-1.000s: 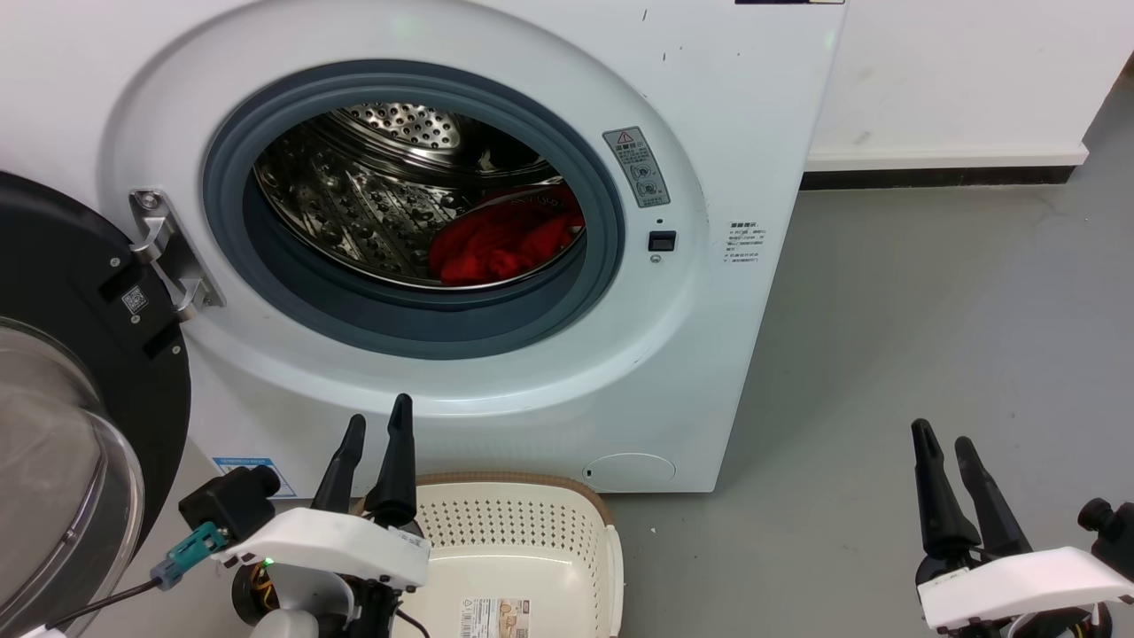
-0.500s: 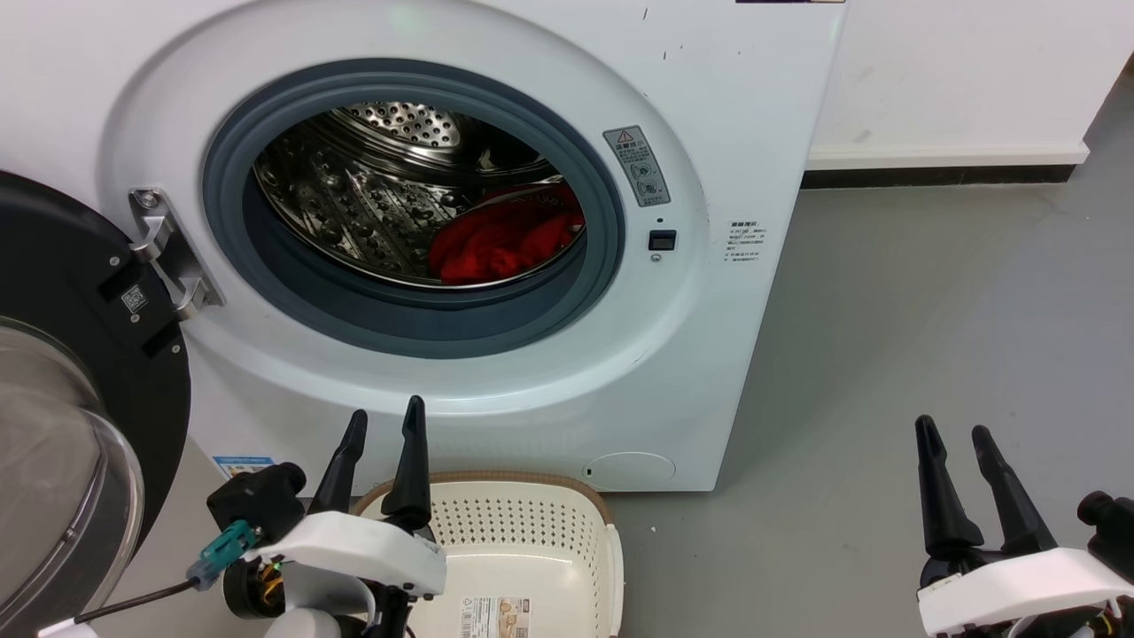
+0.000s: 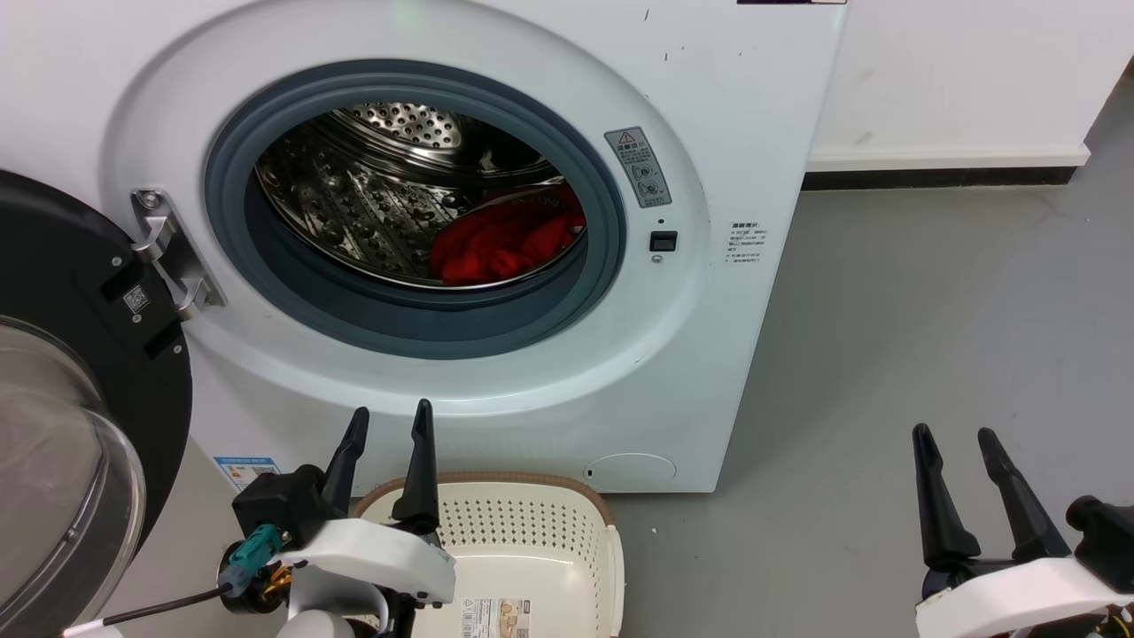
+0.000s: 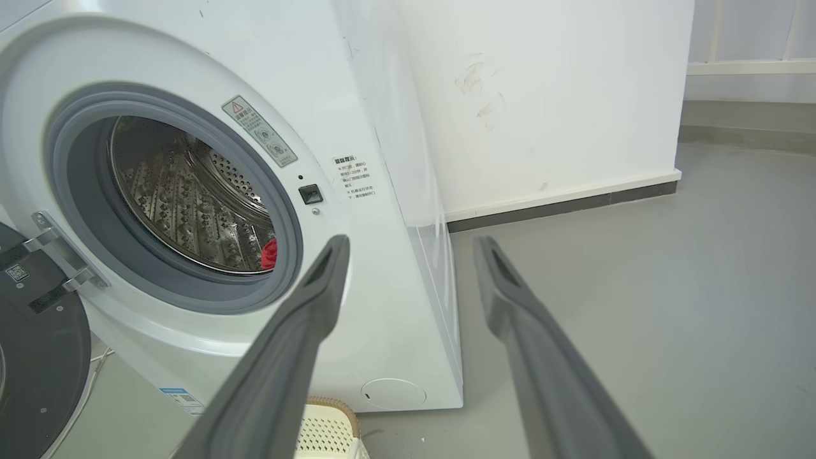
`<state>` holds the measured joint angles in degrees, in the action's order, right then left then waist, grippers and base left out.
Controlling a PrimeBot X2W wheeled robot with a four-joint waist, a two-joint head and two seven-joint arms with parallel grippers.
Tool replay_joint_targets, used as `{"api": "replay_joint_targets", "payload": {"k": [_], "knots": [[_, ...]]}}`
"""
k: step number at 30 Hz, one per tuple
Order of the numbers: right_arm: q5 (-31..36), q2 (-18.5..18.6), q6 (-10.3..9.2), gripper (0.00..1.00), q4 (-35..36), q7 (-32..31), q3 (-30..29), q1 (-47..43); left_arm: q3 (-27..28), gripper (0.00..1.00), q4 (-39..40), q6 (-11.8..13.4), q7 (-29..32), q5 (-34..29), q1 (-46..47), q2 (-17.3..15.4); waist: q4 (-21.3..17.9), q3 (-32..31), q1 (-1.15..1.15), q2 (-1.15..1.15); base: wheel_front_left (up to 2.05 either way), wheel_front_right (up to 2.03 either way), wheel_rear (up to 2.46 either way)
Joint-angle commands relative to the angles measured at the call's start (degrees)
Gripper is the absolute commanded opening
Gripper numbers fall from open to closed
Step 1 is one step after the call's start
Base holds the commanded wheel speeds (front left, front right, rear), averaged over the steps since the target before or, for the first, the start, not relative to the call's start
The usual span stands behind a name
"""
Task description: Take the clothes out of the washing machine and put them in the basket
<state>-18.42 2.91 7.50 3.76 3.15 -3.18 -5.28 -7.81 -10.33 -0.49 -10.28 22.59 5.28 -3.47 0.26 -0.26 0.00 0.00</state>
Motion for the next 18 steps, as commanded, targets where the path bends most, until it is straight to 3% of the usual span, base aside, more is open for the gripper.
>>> {"api": "replay_joint_targets", "payload": {"k": [1, 18], "knots": [[1.7, 0.0, -0.01, 1.00, 1.0, 0.0, -0.2, -0.6, -0.3, 1.00, 0.3, 0.2, -0.6, -1.6, 0.8, -0.4, 0.0, 0.0, 0.00, 0.00, 0.00, 0.00, 0.00], [10.5, 0.0, -0.02, 1.00, 3.1, -0.1, 0.1, -1.9, -0.9, 1.00, -0.1, 1.4, -2.7, -9.5, 0.8, -0.3, 0.4, 0.1, 0.00, 0.00, 0.00, 0.00, 0.00]]}}
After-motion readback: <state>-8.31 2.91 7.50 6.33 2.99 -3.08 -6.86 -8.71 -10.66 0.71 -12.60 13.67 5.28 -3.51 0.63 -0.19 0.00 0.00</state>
